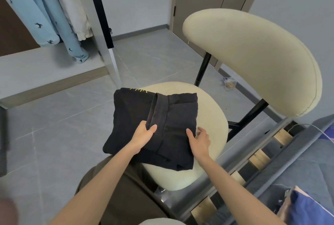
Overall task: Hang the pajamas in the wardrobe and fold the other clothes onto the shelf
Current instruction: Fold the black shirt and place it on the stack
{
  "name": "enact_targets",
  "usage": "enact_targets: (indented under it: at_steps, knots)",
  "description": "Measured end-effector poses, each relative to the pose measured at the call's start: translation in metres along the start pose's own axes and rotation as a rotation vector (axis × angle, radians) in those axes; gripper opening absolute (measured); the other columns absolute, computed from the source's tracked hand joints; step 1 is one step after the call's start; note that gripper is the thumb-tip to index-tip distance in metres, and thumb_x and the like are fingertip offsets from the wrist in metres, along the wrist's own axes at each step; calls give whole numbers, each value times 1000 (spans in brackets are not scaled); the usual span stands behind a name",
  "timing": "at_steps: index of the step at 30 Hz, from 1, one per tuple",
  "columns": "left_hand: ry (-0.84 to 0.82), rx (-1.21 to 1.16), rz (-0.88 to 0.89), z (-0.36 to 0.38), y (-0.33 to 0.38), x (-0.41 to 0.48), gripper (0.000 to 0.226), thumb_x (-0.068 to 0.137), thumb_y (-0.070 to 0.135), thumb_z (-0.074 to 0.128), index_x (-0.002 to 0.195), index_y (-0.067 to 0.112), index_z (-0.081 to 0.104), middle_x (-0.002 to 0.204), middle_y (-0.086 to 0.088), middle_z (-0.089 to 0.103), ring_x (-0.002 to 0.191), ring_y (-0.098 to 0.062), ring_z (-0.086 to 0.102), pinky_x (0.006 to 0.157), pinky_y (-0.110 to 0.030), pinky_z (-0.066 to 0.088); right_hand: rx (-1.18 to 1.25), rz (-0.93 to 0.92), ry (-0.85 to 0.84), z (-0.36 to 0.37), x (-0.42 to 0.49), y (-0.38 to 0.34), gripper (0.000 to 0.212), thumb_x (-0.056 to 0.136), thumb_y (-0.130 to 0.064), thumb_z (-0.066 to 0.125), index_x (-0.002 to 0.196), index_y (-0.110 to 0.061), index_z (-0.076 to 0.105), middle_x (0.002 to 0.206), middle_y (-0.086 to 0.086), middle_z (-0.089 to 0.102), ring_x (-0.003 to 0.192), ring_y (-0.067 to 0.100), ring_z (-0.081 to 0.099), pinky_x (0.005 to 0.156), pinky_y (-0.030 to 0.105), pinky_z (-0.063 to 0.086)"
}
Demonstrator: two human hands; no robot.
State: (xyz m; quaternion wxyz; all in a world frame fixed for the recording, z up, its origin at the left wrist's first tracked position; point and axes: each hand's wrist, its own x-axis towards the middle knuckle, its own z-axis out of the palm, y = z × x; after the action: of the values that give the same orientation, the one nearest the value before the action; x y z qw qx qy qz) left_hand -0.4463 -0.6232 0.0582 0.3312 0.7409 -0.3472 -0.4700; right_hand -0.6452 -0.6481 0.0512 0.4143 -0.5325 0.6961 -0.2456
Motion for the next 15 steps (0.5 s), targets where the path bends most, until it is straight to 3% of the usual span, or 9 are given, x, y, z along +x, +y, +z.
enact_targets:
  at_steps: [2, 6, 10, 12, 15]
  knots:
    - [34, 29, 19, 3, -3, -3, 39, 96, 30, 50, 128, 11, 39, 98, 11, 49, 90, -5, 51, 70, -18, 40, 96, 95, -137, -3, 10, -2, 58, 87, -46, 63, 130, -11, 46, 123, 4, 57, 113, 24, 54, 99, 40, 45]
    - [155, 46, 107, 13, -3, -11, 56, 93, 17, 58, 140, 12, 29, 133, -7, 42, 121, -22, 46, 98, -31, 40, 249, 187, -266, -7, 22, -9, 62, 80, -37, 75, 128, -10, 46, 122, 2, 59, 107, 21, 59, 93, 38, 51]
    - [234, 241, 220, 20, 6, -15, 74, 92, 13, 58, 150, 25, 14, 137, -10, 34, 121, -23, 43, 105, -39, 34, 318, 116, -302, -13, 27, -21, 57, 84, -25, 71, 133, -17, 43, 124, -1, 57, 106, 18, 59, 86, 33, 52]
    - [198, 375, 258, 26, 8, -14, 69, 95, 18, 54, 151, 27, 14, 141, -9, 33, 124, -24, 40, 107, -41, 32, 296, 47, -275, -25, 27, -32, 54, 85, -22, 69, 133, -22, 43, 117, -6, 58, 99, 12, 58, 77, 27, 51]
    - [40, 503, 233, 43, 13, -11, 60, 100, 29, 41, 151, 25, 10, 151, -6, 26, 133, -29, 31, 108, -44, 29, 215, -56, -191, -52, 27, -45, 50, 83, -18, 66, 129, -25, 48, 117, -6, 60, 100, 15, 60, 81, 31, 51]
